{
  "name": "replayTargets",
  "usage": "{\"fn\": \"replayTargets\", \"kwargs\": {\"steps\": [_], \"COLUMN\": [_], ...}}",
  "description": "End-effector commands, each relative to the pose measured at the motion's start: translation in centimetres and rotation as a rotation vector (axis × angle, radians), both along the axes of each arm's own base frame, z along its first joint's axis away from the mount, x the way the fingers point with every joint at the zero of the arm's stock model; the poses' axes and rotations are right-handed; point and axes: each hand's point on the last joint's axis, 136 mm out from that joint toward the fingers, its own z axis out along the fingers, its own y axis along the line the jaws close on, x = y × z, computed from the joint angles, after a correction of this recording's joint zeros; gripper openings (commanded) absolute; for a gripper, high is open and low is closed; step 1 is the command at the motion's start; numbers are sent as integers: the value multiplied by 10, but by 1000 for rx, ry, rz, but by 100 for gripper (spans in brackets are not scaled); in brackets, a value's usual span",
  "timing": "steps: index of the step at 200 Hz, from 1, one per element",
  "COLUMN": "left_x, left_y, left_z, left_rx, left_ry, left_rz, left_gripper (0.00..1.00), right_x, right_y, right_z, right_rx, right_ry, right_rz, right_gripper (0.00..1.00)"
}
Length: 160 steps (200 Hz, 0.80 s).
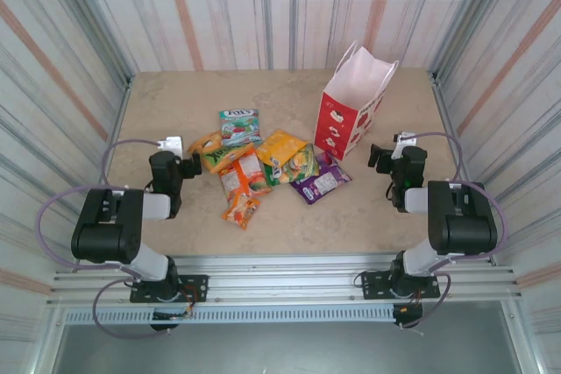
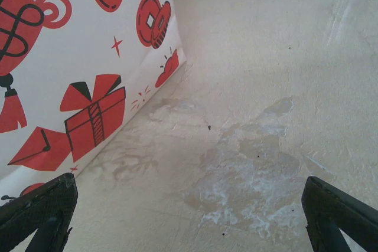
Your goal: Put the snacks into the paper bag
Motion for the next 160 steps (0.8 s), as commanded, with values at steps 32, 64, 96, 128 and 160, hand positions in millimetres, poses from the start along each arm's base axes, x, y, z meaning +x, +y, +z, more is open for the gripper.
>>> {"fn": "replayTargets", "kwargs": {"steps": [32, 64, 96, 128, 160], "left_x": [6, 6, 6, 6, 5], "left_y": [-2, -2, -2, -3, -3], "left_z": [12, 13, 12, 13, 13], "left_rx": [1, 1, 0, -1, 0], "left_ry": [-35, -36, -36, -35, -37], "left_rz": [-7, -6, -7, -8, -10], "left_gripper": [99, 99, 99, 99, 99], "right_x": [3, 4, 4, 4, 3], "right_y": [-2, -2, -2, -2, -3], "right_z": [4, 4, 5, 4, 5], "right_rx": [-37, -37, -37, -38, -30], "right_ry": [-9, -8, -10, -7, -10], "right_rz": [-4, -3, -4, -4, -1], "right_gripper": [99, 99, 99, 99, 99]}}
